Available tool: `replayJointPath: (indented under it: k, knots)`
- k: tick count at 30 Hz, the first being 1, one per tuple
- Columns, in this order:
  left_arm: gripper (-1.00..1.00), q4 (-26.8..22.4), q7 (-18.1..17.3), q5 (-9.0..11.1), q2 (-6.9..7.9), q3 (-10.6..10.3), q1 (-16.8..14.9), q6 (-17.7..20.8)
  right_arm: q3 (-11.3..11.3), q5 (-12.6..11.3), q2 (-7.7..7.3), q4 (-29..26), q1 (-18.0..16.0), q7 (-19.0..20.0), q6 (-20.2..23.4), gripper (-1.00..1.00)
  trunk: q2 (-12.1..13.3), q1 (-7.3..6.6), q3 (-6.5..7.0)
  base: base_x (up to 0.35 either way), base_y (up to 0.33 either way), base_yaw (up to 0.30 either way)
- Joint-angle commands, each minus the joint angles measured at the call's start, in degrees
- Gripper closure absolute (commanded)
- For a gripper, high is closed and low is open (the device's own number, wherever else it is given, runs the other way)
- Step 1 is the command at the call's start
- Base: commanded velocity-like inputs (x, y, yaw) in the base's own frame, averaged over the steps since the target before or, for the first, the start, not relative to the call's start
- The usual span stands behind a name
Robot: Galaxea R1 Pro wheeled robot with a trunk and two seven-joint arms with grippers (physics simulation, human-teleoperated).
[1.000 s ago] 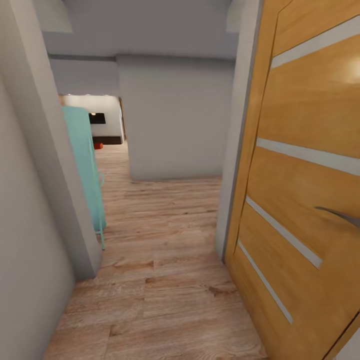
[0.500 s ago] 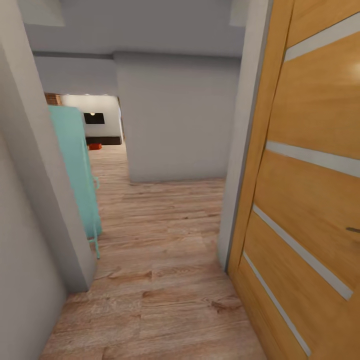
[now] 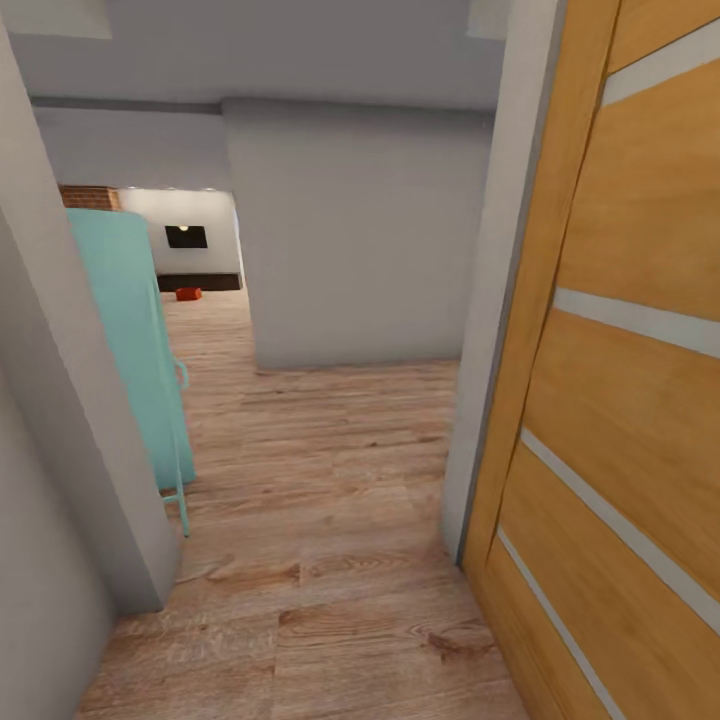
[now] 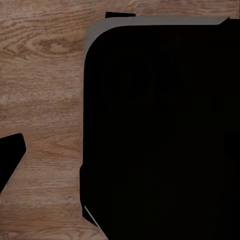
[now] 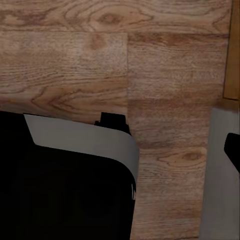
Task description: Move the two storage containers from the living room to the garage. In the garage, place one container on the floor and stack the other container on top of it (either order is fine).
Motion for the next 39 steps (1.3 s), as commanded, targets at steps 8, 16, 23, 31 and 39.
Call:
replayJointPath:
  k: [8,16,23,31,39]
  knots:
    - [-1.0,0.0,0.07,0.25,-0.03,0.08,-0.02,-0.07,0.25,-0.74,0.12,0.13,-0.05,0.02,-0.25,-1.0,-0.03,0.02,-0.06,0.249,0.0,0.034]
    - [-1.0,-0.01,0.07,0.25,-0.03,0.07,-0.02,-0.08,0.23,-0.61,0.1,0.13,-0.05,-0.03,-0.17,-1.0,-0.03,0.02,-0.06,0.247,0.0,0.26]
    - [-1.0,0.0,0.07,0.25,-0.03,0.06,-0.02,-0.09,0.37,-0.71,-0.05,0.13,-0.06,-0.04,-0.26,-1.0,-0.03,0.02,-0.06,0.247,0.0,0.152]
    - [-1.0,-0.02,0.06,0.25,-0.03,0.07,-0.02,-0.01,0.38,-0.67,0.01,0.13,-0.05,-0.05,-0.26,-1.0,-0.03,0.02,-0.06,0.246,0.0,0.006]
    - [-1.0,0.0,0.06,0.25,-0.03,0.06,-0.02,-0.06,0.44,-0.57,-0.07,0.13,-0.05,-0.04,-0.26,-1.0,-0.03,0.02,-0.06,0.245,0.0,0.0]
